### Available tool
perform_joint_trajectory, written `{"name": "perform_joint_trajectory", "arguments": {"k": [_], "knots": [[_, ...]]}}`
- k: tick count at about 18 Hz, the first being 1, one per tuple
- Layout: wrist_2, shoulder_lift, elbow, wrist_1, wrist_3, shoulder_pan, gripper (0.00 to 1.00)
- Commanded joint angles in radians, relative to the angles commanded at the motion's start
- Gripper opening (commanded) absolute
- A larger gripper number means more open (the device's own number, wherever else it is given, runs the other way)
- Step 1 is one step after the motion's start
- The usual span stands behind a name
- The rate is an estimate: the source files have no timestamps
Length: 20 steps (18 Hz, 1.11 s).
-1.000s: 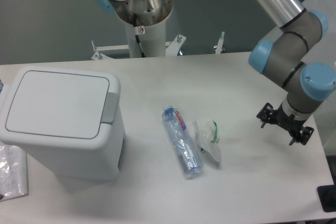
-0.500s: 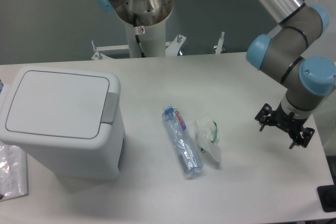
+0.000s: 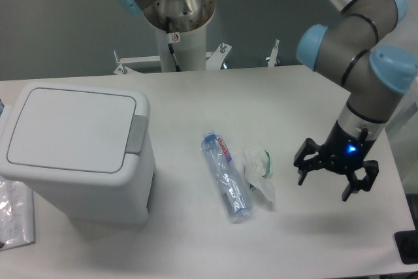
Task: Open the trash can
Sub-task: 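Move the open gripper toward the trash can lid edge, then push the gripper finger against the lid edge to flip it open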
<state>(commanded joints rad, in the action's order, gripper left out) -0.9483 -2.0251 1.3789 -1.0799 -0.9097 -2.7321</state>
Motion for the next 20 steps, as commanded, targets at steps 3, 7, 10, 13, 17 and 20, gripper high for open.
{"name": "perform_joint_trajectory", "arguments": {"k": [3,7,10,13,17,20], "knots": [[0.083,0.09,0.066,0.0,0.009,0.025,1.0],[0.181,0.183,0.137,0.026,0.015,0.058,1.0],[0.203,0.215,0.17,0.037,0.031,0.103,1.0],[0.255,0.261,0.196,0.037,0.118,0.118,1.0],[0.264,0.279,0.219,0.037,0.212,0.156,1.0],[0.255,0.29,0.241,0.038,0.215,0.178,1.0]]}}
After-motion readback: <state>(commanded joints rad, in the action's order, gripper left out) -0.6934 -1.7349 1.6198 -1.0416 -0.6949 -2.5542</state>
